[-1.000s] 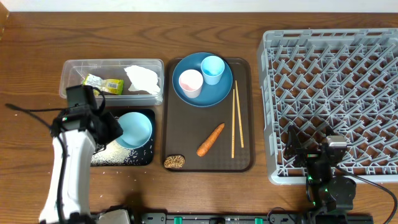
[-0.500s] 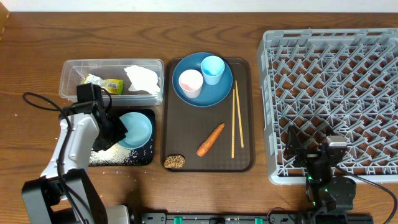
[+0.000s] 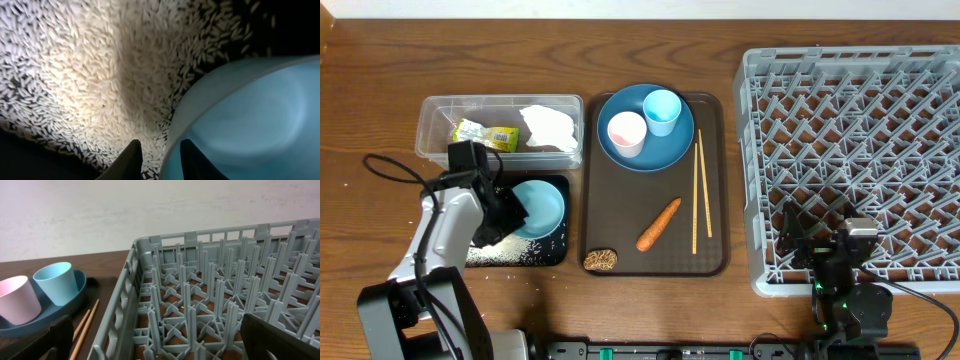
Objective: Sort waste into correct bins and load items into the dishwasher rack
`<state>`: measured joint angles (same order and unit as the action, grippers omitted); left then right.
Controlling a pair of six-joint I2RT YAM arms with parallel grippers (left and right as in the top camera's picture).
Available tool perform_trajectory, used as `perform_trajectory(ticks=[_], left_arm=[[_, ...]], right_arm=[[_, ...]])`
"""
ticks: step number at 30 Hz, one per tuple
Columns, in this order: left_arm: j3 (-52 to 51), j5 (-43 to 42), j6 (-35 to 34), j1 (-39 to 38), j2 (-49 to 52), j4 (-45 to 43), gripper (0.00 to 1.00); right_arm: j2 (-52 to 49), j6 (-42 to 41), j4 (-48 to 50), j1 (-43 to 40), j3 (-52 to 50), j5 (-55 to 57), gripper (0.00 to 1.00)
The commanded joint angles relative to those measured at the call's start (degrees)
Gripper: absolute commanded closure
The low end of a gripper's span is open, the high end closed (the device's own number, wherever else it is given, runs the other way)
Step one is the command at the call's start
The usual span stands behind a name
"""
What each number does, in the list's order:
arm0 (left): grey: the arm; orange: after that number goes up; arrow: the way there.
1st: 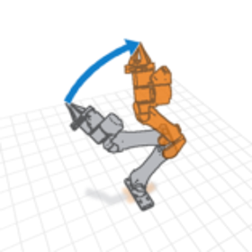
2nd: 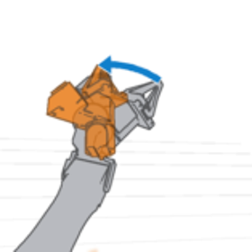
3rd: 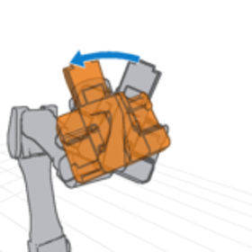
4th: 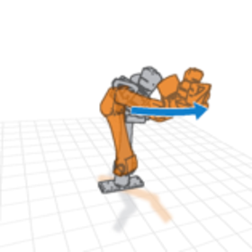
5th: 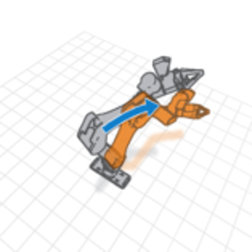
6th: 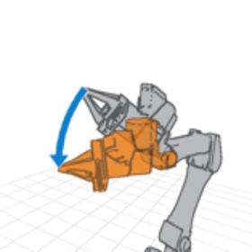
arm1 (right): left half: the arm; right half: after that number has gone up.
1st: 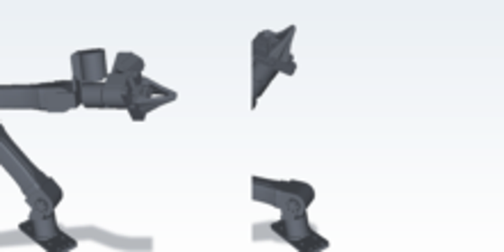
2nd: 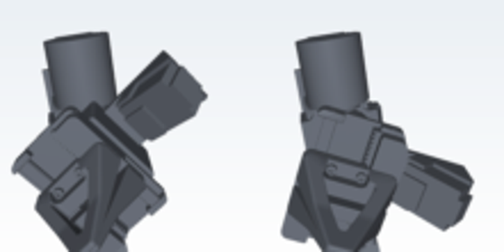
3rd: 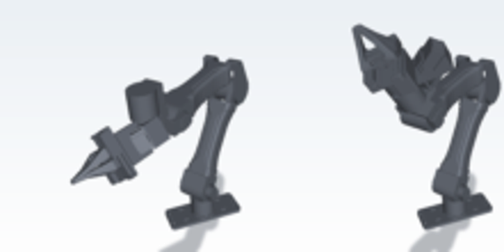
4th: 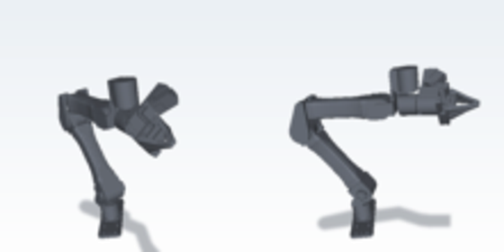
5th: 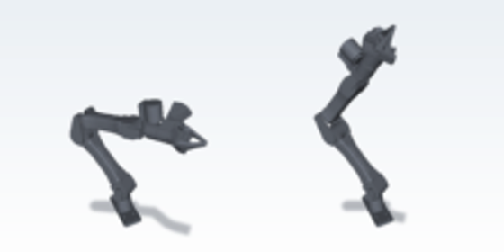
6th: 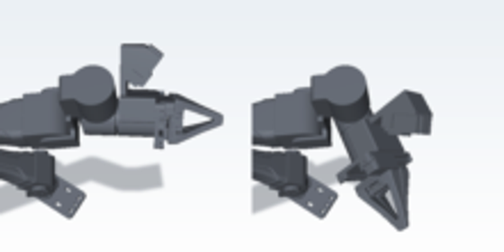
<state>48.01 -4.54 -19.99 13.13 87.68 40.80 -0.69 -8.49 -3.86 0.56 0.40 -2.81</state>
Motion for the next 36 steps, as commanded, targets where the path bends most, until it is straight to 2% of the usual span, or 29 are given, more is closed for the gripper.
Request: perform_trajectory(ticks=[1,4,13,26,32,36], left_arm=[[-0.28,-0.42,-0.46,0.20,0.28,-0.24,0.80],[0.26,-0.42,-0.46,0.20,0.15,-0.02,0.94],[1.09,-0.35,-0.02,0.20,-3.96,0.90,0.94],[1.75,-0.59,-0.09,0.20,-18.71,4.28,0.94],[1.75,-6.80,-0.02,-0.28,-22.18,5.20,0.94],[1.75,-8.50,0.83,-3.39,-22.32,5.22,0.94]], right_arm=[[0.31,0.42,-0.20,-0.17,-0.09,-0.02,0.01],[0.31,0.42,-0.20,-0.17,-0.09,-0.02,0.01],[0.31,0.42,-0.20,-0.17,-0.09,-0.02,0.01],[0.31,0.42,-0.22,-0.17,-0.11,-0.02,0.01],[0.31,0.42,-0.20,-0.17,-0.11,-0.02,0.01],[0.31,0.42,-0.20,-0.17,-0.11,-0.02,0.01]])
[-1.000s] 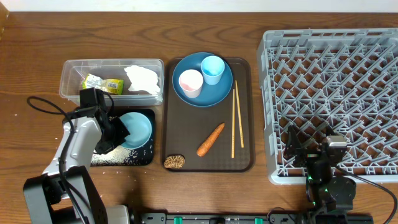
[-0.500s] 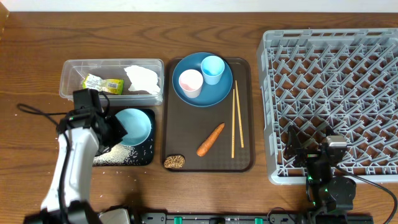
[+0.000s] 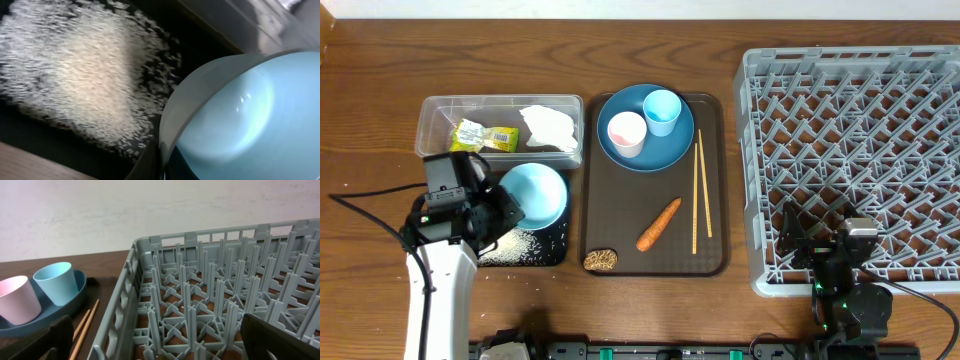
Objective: Sort waste into correct bins and load items into the dishwasher rack
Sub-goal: 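Carry the blue-white bowl right and place it on the brown tray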
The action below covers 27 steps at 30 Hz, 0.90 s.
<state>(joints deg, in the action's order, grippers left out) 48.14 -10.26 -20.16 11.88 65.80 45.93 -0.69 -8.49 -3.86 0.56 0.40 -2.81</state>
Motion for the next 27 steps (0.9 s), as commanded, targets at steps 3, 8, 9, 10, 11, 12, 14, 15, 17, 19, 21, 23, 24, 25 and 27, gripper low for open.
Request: perform_trajectory(ticks=[3,8,9,10,11,12,14,15,17,19,21,23,24,25,27], left_arm=[[1.62,-2.80,0.94,-6.05,-0.39,-0.44,0.94],[1.60,-2.56,0.07,-12.31,0.59,-3.54,0.94],[1.60,-2.56,0.07,-13.29,1.07,-4.31,0.94],[1.60,-2.58,0.04,-14.36,1.79,-5.16,0.94],[1.60,-2.58,-0.11,-15.26,2.58,-5.81,0.94],[1.60,-2.58,-0.09,-16.06,3.45,-6.34,0.94],[1.60,-2.58,-0.09,-17.88,5.70,-7.41,0.94],[1.60,-2.58,-0.04,-18.67,6.84,-7.89,0.94],[1.60,-2.60,0.55,-20.35,9.35,-9.11,0.94],[1.60,-2.60,1.42,-21.66,11.43,-10.34,0.94],[1.60,-2.60,2.08,-22.80,13.38,-11.67,0.94],[1.60,-2.60,2.32,-23.80,15.06,-12.76,0.94],[1.60,-2.60,2.32,-24.13,15.61,-13.11,0.94],[1.60,-2.58,2.34,-24.55,16.28,-13.40,0.94],[1.60,-2.58,3.43,-25.11,17.35,-13.94,0.94]], right_arm=[[0.31,0.42,-0.20,-0.17,-0.11,-0.02,0.01],[0.31,0.42,-0.20,-0.17,-0.09,-0.02,0.01],[0.31,0.42,-0.20,-0.17,-0.09,-0.02,0.01],[0.31,0.42,-0.20,-0.17,-0.11,-0.02,0.01],[0.31,0.42,-0.20,-0.17,-0.11,-0.02,0.01],[0.31,0.42,-0.22,-0.17,-0.09,-0.02,0.01],[0.31,0.42,-0.20,-0.17,-0.11,-0.02,0.01],[0.31,0.42,-0.22,-0.17,-0.11,-0.02,0.01],[0.31,0.42,-0.22,-0.17,-0.11,-0.02,0.01],[0.31,0.42,-0.20,-0.17,-0.09,-0.02,0.01],[0.31,0.42,-0.22,-0.17,-0.11,-0.02,0.01],[0.31,0.42,-0.20,-0.17,-0.11,-0.02,0.01],[0.31,0.42,-0.20,-0.17,-0.09,-0.02,0.01],[0.31,0.42,-0.22,-0.17,-0.09,-0.02,0.01],[0.31,0.39,-0.20,-0.17,-0.11,-0.02,0.01]])
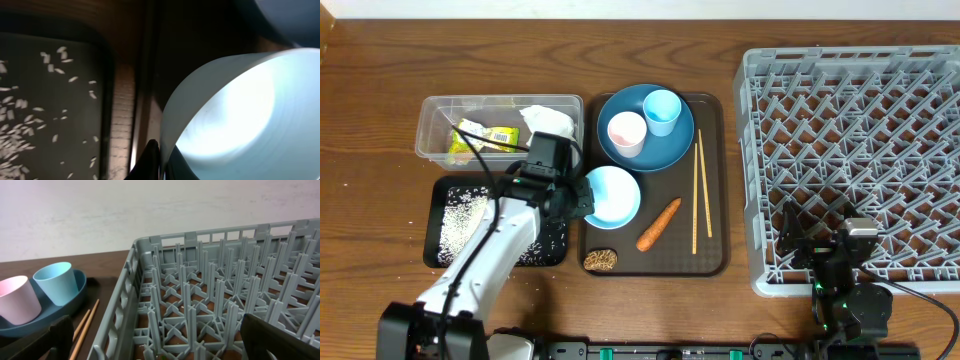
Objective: Sort waste into correct bins and load items into the dishwasher rack
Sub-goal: 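Carry the blue-white bowl right and place it on the brown tray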
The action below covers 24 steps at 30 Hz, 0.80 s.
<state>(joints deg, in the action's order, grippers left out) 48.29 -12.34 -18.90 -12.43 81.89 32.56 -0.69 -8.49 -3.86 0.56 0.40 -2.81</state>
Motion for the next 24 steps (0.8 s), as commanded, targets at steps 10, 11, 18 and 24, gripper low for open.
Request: perform_trajectory(ticks=[10,11,18,24], left_arm=[[1.44,-0.50,6.64,-1.05,2.84,-3.61,0.94],[1.44,-0.50,6.67,-1.05,2.84,-4.15,0.94],[1.44,-0.52,6.64,-1.05,2.82,-4.50,0.77],[1.57,-0.55,6.64,-1.05,2.43,-3.82,0.62]], right_arm=[[0.31,0.42,-0.20,-0.17,-0.09,-0.02,0.01],[0.31,0.42,-0.20,-0.17,-0.11,-0.02,0.01],[0.31,0.42,-0.20,-0.17,-0.09,-0.02,0.01],[0.31,0.42,-0.20,-0.17,-0.11,-0.02,0.01]])
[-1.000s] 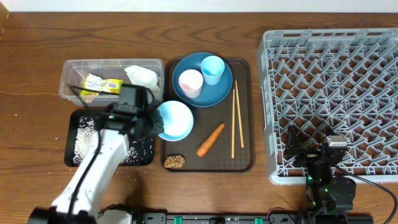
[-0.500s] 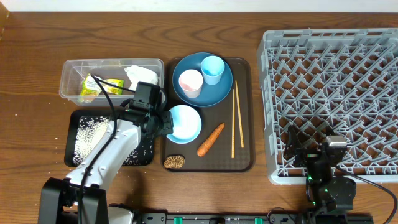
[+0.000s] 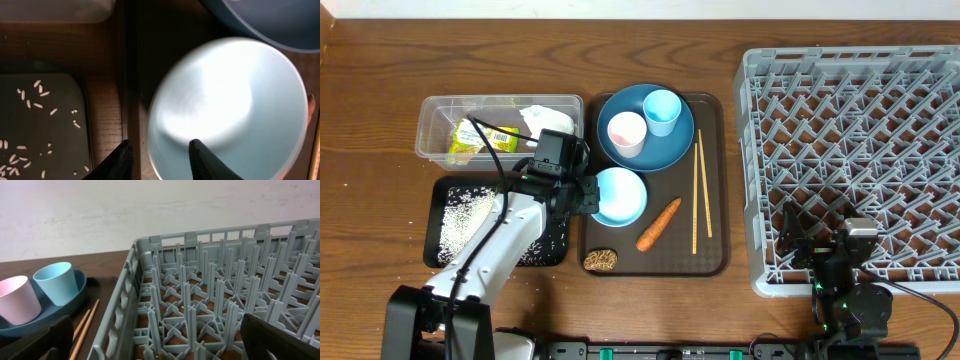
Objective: Sort waste into correct bins and load items into the dishwasher rack
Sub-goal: 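Carry the blue-white bowl right and place it on the brown tray, then move the left gripper to the carrot and close on it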
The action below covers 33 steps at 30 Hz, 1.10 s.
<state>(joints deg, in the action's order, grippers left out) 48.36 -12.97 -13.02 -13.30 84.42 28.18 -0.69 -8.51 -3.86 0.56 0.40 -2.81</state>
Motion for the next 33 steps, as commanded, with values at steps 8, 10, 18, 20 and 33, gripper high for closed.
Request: perform_trajectory(ticks=[8,10,18,20,33], left_arm=[[10.36,0.13,8.41,-0.37,-3.10,14.73,0.61],[12.74,0.11,10.73,-1.14,-3.17,18.18,0.56],[13.53,0.17,15.96,-9.75,-2.16,20.20,0.54],[13.53,0.17,16.20,-12.37,-1.44,20.20,0.54],[13.46,2.03,20.68,-21.99,7.45,20.28,0.54]], right_arm=[[0.31,0.44,-0.20,-0.17,-0.09,-0.02,0.01],[0.31,0.44,-0.20,-0.17,-0.09,-0.02,0.01],[0.31,0.44,-0.20,-0.17,-0.11,-0.02,0.01],[0.31,0.44,-0.20,-0.17,-0.11,-0.02,0.01],[0.31,0.44,-0.20,-0.17,-0.09,-0.02,0.01]])
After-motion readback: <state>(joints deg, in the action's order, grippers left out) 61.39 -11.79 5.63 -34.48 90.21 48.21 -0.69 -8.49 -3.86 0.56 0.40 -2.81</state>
